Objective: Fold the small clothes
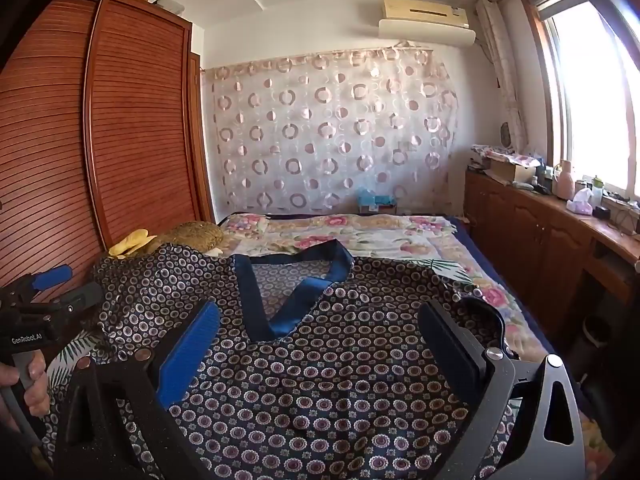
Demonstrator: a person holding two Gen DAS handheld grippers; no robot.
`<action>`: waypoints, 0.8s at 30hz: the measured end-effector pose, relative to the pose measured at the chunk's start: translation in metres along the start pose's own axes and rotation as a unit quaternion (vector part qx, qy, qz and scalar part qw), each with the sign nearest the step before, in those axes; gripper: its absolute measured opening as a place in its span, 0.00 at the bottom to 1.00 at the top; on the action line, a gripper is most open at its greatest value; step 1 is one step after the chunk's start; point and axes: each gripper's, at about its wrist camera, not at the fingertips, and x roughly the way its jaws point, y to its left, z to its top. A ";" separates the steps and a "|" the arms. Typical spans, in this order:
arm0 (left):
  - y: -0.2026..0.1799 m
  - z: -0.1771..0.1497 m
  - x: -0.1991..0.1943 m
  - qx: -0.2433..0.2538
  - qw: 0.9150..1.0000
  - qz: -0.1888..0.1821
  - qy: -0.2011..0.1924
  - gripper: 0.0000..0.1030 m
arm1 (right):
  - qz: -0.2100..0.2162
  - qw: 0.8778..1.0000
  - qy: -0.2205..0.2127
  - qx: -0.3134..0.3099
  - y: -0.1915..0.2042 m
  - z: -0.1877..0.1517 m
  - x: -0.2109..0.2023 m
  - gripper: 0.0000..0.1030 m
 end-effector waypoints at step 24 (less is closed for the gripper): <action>-0.001 0.001 -0.003 0.002 1.000 0.000 -0.003 1.00 | 0.000 1.000 0.002 0.000 0.000 0.000 -0.001 0.97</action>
